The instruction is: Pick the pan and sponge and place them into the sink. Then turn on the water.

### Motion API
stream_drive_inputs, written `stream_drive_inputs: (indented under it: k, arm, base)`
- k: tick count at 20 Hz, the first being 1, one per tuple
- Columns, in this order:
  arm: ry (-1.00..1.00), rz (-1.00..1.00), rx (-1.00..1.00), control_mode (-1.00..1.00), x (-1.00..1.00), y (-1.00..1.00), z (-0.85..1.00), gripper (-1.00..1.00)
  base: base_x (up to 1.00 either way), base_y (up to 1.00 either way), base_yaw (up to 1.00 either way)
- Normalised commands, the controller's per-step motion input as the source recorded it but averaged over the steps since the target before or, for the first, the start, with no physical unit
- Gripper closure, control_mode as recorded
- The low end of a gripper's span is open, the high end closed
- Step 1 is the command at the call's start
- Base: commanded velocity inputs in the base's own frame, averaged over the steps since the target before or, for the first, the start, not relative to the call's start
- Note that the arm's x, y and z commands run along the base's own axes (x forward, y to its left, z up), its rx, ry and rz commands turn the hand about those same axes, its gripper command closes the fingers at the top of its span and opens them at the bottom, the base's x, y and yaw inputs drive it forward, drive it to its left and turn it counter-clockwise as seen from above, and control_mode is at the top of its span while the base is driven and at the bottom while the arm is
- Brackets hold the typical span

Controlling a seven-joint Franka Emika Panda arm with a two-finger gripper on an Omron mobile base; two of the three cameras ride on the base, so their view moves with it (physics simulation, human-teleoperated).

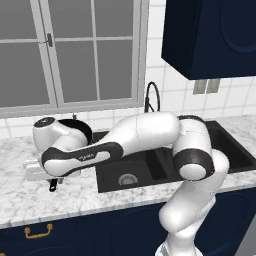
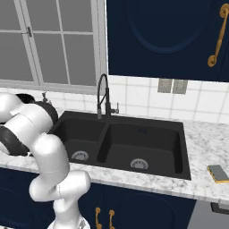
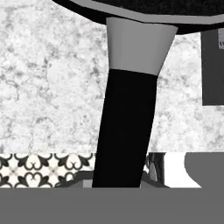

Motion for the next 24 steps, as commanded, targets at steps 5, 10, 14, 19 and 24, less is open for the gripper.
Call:
stream_drive_inputs:
  k: [5, 10, 14, 19, 24]
  arm:
    - [0.0, 0.0, 0.19, -1.0, -0.37, -0.9, 0.03, 1.0]
    - [0.01, 0.0, 0.1, -1.0, -0.11, -0.89, 0.06, 1.0]
    - [0.12, 0.0, 0.01, -1.0, -0.01, -0.76, 0.33, 1.0]
    - [0.24, 0.0, 0.0, -1.0, 0.0, -0.58, 0.32, 1.0]
    - [0.42, 0.0, 0.0, -1.0, 0.0, -0.56, 0.2, 1.0]
  base:
    - [0.0, 0.0, 0.0]
    - [0.0, 0.0, 0.0]
    - [0.0, 0.0, 0.0]
    - [0.0, 0.0, 0.0]
    - [0.0, 0.0, 0.0]
